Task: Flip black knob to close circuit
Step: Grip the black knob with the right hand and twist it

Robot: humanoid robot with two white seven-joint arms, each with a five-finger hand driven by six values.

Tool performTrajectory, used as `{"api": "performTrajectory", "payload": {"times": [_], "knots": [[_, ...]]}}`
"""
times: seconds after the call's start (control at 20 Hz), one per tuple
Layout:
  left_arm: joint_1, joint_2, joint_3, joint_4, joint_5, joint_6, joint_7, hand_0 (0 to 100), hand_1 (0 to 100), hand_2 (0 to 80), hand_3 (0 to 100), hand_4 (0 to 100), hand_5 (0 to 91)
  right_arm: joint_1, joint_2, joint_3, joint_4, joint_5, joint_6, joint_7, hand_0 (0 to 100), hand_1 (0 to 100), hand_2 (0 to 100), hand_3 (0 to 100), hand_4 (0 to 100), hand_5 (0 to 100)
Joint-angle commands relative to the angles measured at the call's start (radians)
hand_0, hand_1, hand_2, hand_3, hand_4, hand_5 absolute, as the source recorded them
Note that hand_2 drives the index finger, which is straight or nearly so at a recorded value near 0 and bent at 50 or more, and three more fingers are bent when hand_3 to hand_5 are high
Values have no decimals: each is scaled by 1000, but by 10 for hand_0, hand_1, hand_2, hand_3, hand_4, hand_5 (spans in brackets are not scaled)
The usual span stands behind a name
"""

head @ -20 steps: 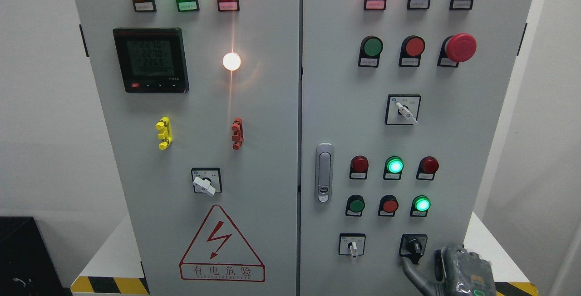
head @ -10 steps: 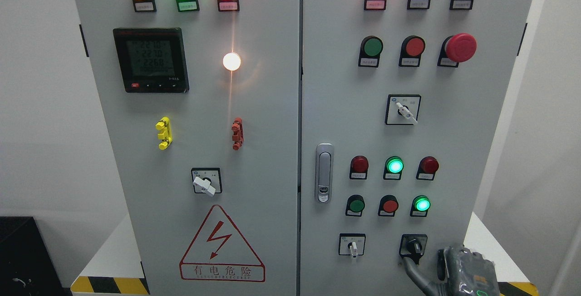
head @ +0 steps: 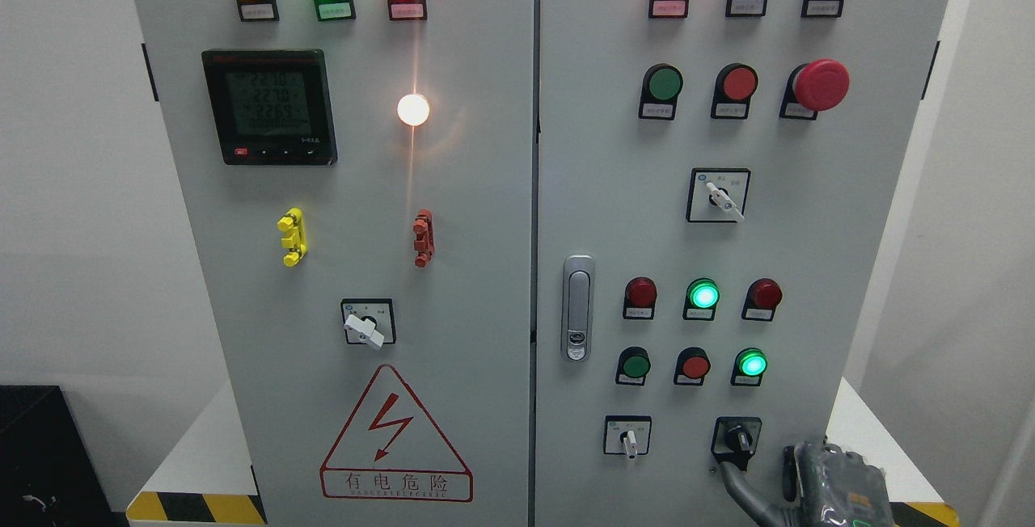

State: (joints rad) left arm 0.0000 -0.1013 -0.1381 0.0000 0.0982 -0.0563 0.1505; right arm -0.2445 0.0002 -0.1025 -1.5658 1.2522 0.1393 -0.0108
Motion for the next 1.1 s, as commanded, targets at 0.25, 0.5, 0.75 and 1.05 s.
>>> {"api": "performTrajectory", "payload": {"times": [0.25,0.5,0.75,1.05], "knots": [[23,0,0,-29,0,0,0,120,556,0,0,0,0,-6,3,-36,12,-5,-1,-1,0,52,894,1000,969,1000],[23,0,0,-29,0,0,0,120,556,0,0,0,0,-13,3,-42,13,-7,-1,-1,0,53,893,1000,969,1000],[23,0,0,-29,0,0,0,120,556,0,0,0,0,-13,1,-43,9,-10,-1,-1,0,54,893,1000,968,1000],[23,0,0,-29,0,0,0,120,556,0,0,0,0,-13,1,-55,9,-13,-3,-1,0,55,890,1000,968,1000]]}}
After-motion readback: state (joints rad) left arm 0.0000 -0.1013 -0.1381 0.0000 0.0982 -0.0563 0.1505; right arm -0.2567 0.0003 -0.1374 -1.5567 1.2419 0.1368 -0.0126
